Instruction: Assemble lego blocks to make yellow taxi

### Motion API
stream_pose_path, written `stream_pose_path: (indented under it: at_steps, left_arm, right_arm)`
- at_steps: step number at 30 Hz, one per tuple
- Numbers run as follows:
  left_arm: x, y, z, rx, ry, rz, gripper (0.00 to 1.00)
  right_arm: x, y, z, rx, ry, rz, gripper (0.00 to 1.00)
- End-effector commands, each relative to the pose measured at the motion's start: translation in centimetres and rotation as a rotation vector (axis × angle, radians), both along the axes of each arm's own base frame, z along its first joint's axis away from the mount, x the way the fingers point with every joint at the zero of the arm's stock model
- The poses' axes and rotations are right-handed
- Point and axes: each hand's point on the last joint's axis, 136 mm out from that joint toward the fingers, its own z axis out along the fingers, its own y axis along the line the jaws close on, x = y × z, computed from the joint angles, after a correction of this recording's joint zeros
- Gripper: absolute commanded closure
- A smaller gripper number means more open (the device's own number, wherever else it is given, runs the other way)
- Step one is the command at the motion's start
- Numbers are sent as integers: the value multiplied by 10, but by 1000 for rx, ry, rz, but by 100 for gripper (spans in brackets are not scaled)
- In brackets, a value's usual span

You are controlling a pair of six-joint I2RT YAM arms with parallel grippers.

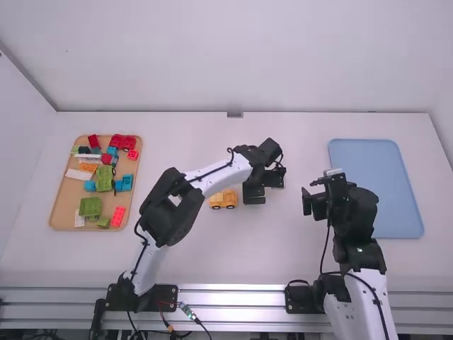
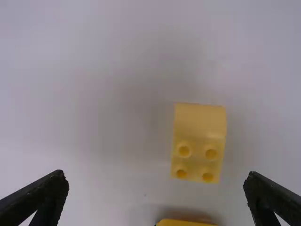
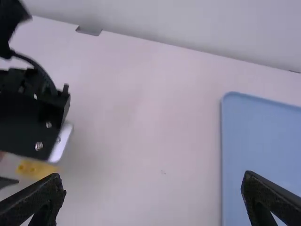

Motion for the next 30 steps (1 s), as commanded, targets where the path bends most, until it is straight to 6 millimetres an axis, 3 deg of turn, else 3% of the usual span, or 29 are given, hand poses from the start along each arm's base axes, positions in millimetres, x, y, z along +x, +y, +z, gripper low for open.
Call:
stream_pose_path:
  at_steps: [1, 6, 10, 18, 21, 24, 25, 27, 30]
  left_arm:
    - [12, 9, 44, -78, -45, 34, 1]
    - [13, 35, 87, -209, -54, 48, 1]
    - [18, 62, 98, -249, -101, 116, 1]
    - [3, 99, 98, -340, -158, 162, 1]
    - [9, 115, 93, -334, -228, 191, 1]
    - [22, 136, 85, -288, -295, 323, 1]
    - [28, 143, 83, -303, -309, 437, 1]
    - [24, 149, 76, -300, -285, 536, 1]
    - [1, 128, 63, -318, -210, 260, 1]
  right_arm:
    - [0, 10, -10, -37, 15, 99, 1]
    - [18, 27, -28, -27, 32, 228, 1]
    - [28, 53, -49, -16, 42, 418, 1]
    - [42, 103, -101, -101, 163, 712, 1]
    - [51, 121, -115, -127, 194, 797, 1]
    - [58, 130, -122, -136, 206, 820, 1]
    - [60, 135, -125, -143, 203, 854, 1]
    - [60, 141, -130, -158, 204, 901, 1]
    - [52, 147, -134, -167, 210, 983, 1]
